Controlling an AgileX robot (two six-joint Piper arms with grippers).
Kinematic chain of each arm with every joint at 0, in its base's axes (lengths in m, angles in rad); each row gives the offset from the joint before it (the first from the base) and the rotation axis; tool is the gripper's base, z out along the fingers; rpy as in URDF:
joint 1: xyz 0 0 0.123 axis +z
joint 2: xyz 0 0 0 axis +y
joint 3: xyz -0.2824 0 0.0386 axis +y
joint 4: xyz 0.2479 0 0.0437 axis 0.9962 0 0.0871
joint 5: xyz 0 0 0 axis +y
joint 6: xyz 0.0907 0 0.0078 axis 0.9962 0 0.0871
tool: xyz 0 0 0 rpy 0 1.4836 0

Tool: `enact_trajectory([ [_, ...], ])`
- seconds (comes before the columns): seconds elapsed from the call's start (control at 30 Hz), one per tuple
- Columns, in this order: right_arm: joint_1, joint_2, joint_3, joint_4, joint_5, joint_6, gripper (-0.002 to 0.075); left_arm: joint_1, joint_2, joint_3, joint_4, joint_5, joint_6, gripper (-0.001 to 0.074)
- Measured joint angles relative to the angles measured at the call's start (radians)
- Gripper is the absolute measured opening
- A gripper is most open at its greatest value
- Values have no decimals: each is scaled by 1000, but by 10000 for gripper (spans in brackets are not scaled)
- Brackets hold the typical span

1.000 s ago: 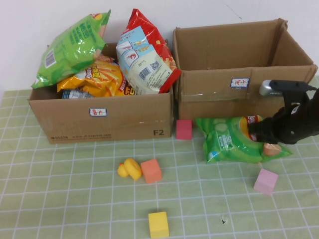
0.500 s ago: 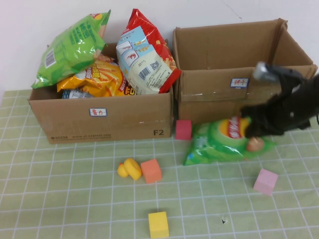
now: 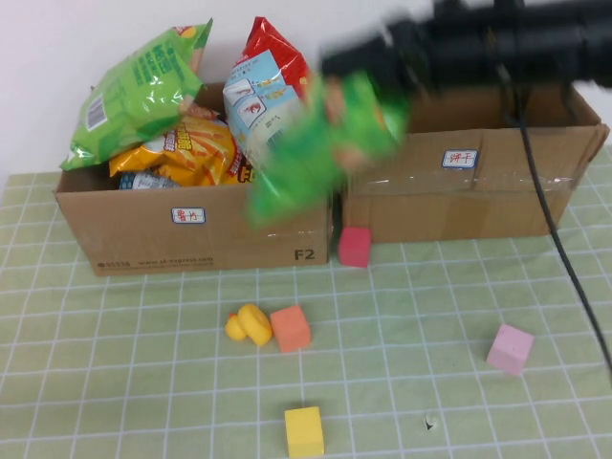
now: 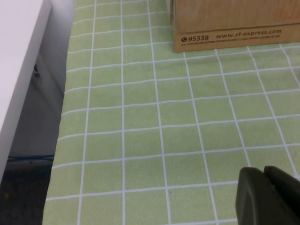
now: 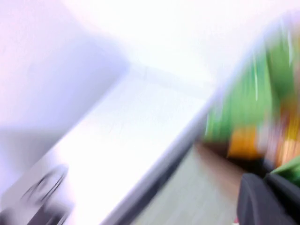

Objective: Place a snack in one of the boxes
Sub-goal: Place the potato chip in the potato chip box

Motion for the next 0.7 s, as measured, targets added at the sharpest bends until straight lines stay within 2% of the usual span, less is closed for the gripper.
enact_trajectory([
  [0.17,88,27,-141,111,-274,-202,7,0,0,0,-11,-4,0,-2],
  [0.37,106,181,-317,333,-363,-378,6,0,0,0,-18,-7,0,-2],
  [0.57,106,372,-487,385,-370,-389,2,0,0,0,-18,-7,0,-3],
  [0.7,106,483,-502,393,-368,-285,15,0,0,0,-18,-7,0,-3],
])
